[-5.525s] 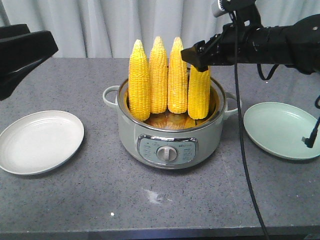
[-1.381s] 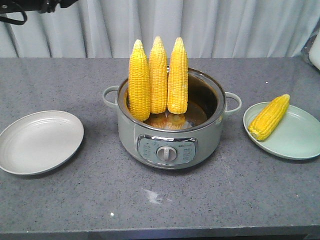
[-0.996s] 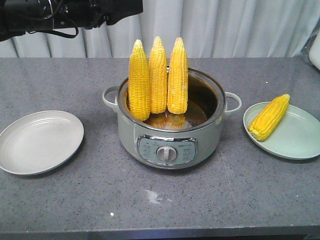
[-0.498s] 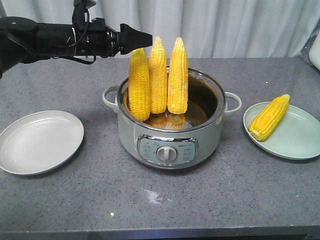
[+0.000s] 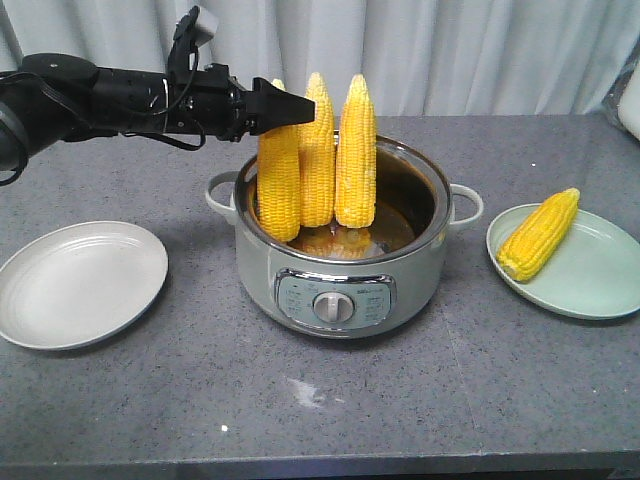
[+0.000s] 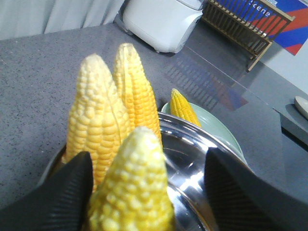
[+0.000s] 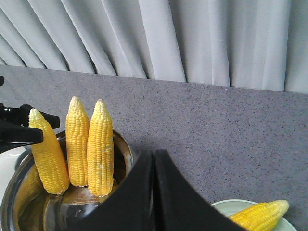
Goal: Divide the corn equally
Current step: 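Reach the left gripper over the pot to the nearest corn cob, then grasp the corn cob with the left gripper and lift it out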
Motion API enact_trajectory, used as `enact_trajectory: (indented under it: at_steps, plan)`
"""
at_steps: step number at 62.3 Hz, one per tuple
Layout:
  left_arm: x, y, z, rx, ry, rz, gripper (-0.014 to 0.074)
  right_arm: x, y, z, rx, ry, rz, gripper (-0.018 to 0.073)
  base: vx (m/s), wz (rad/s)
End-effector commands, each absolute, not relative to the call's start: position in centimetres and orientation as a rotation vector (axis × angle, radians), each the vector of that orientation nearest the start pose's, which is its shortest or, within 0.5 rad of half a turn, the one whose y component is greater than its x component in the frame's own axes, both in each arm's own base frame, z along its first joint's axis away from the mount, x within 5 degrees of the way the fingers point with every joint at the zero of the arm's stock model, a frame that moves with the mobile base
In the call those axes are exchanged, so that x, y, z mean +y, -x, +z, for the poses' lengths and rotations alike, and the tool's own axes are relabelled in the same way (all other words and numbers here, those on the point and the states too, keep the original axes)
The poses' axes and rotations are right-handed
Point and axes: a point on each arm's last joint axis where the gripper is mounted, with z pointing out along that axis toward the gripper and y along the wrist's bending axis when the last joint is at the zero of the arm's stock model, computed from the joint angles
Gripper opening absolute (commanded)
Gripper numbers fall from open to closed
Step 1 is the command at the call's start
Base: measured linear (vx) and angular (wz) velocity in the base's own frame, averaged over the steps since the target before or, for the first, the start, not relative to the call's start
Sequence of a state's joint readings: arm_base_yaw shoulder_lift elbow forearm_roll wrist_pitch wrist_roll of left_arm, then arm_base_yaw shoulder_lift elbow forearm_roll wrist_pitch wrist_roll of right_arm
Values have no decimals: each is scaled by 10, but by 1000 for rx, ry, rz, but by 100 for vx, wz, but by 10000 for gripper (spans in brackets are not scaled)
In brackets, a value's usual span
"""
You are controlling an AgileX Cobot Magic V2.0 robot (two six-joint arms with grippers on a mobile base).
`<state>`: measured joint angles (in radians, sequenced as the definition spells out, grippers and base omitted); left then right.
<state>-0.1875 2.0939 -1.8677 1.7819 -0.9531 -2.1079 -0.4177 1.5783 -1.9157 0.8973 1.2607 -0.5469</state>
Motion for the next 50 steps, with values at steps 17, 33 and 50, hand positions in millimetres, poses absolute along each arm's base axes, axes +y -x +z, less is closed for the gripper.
enact_trajectory:
  at_steps: [17, 33, 50]
  plan:
    - [-161, -435, 357, 1807, -688, -1136, -10, -53, -292, 510, 1982, 245, 583, -4, 0, 0]
    - [-150, -400, 415, 1684, -743, -1097, -8, -53, -292, 509, 1983, 245, 582, -4, 0, 0]
    - [-96, -329, 507, 1478, -774, -910, -8, -53, -292, 509, 1983, 245, 581, -4, 0, 0]
